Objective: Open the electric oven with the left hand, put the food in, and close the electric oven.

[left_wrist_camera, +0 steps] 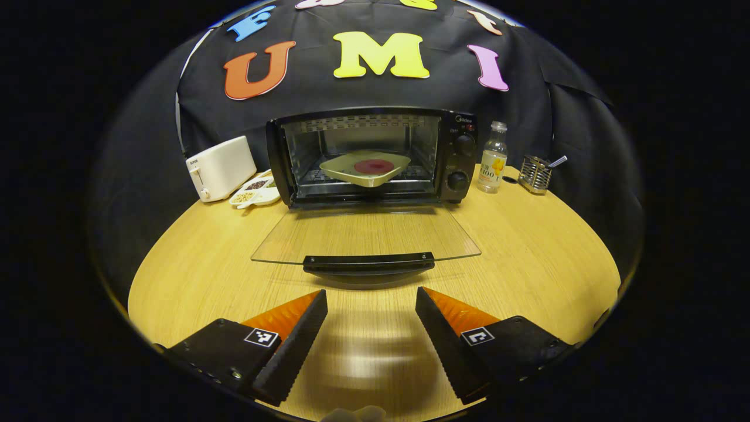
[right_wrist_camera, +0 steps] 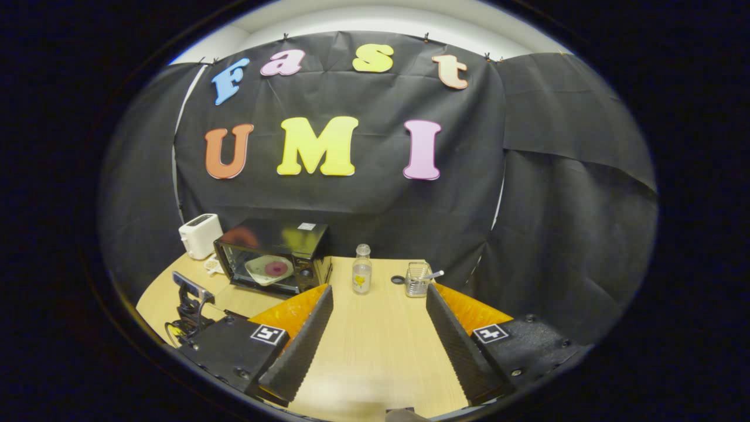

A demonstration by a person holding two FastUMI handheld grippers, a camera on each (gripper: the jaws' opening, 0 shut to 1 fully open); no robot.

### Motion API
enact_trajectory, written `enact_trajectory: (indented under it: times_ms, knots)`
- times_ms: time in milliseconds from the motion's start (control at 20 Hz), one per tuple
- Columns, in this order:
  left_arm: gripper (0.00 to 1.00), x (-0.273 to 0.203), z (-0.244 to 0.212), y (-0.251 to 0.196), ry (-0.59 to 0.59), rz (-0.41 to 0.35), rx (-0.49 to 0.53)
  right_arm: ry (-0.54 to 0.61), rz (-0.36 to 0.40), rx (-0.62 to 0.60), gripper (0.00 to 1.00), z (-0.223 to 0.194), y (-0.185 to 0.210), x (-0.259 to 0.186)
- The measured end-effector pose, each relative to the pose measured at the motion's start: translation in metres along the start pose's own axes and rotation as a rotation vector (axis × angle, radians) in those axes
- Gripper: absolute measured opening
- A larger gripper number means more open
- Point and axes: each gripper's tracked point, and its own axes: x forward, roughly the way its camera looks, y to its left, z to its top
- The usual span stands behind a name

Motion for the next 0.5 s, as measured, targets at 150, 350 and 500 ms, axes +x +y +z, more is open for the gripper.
enact_trajectory:
  times_ms: [150, 350, 500]
  knots:
    - [0.97, 0.014, -0.010, -0.006, 0.028, 0.006, 0.007, 0.011, -0.017, -0.003, 0.96, 0.001, -0.006, 0.005]
    - [0.97, 0.027, -0.015, -0.005, 0.044, 0.010, 0.006, 0.025, -0.023, -0.002, 1.00, 0.003, -0.008, 0.015]
    - [0.97, 0.033, -0.011, -0.005, 0.033, 0.009, 0.010, 0.011, -0.035, 0.007, 0.96, 0.008, -0.007, 0.017]
